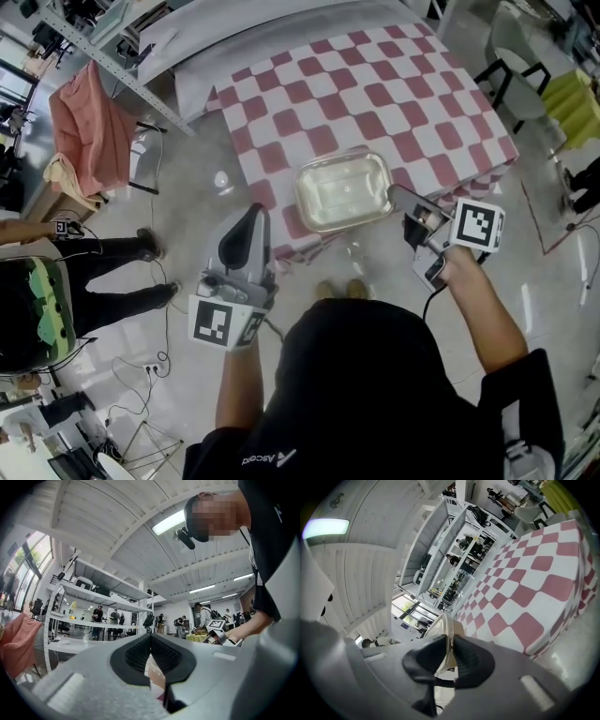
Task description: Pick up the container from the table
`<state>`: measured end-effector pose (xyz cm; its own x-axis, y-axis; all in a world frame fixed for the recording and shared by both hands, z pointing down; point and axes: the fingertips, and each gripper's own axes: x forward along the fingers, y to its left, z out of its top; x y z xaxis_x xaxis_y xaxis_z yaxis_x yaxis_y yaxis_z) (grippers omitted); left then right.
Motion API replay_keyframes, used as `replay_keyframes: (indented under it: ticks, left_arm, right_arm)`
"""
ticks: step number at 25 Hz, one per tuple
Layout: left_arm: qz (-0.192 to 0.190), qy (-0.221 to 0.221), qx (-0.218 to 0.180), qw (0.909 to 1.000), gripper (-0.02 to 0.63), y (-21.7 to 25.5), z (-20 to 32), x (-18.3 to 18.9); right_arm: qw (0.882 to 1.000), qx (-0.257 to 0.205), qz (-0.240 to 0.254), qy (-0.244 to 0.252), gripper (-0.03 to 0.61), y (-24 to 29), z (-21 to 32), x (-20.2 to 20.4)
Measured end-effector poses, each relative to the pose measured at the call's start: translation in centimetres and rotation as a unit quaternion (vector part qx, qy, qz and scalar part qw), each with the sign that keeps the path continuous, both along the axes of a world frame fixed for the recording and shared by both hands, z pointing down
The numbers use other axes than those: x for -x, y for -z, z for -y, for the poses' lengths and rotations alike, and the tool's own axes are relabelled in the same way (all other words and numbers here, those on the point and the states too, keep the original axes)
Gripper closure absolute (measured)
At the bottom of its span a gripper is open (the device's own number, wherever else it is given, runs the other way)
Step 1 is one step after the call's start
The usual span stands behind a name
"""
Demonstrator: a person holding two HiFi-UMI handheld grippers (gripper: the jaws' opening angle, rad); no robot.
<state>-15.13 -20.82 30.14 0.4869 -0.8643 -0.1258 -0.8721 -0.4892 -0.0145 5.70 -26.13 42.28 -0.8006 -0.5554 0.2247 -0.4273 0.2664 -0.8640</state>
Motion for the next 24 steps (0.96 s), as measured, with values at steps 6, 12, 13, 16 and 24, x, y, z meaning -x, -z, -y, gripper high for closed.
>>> replay_keyframes:
  ticks: [6, 12, 13, 16, 24]
  left_arm:
    - [-0.004, 0.005, 0.000, 1.0000, 0.604, 0.07, -0.18, 0.35]
    - [-0.009, 0.010, -0.001, 0.9999, 0.604, -0.06, -0.29, 0.77]
    - [-0.009, 0.011, -0.001, 0.9999, 0.603, -0.11, -0.31, 0.75]
    - [-0.010, 0.011, 0.000, 0.9999, 0.604, -0.19, -0.39, 0.75]
    - [-0.009, 0.014, -0.001, 0.9999, 0.604, -0.32, -0.35, 0.92]
  right_arm:
    - [1.000, 0.010, -0.006, 0.002, 0.529, -0.70, -0.54, 0.24]
    - [1.000, 0.006, -0.006, 0.003, 0.529, -0.66, -0.50, 0.35]
    - [1.000, 0.007, -0.006, 0.002, 0.529, -0.71, -0.50, 0.30]
    - [1.000, 0.004, -0.002, 0.004, 0.529, -0.56, -0.52, 0.43]
    - [1.000, 0.005, 0.003, 0.006, 0.529, -0.59, -0.39, 0.57]
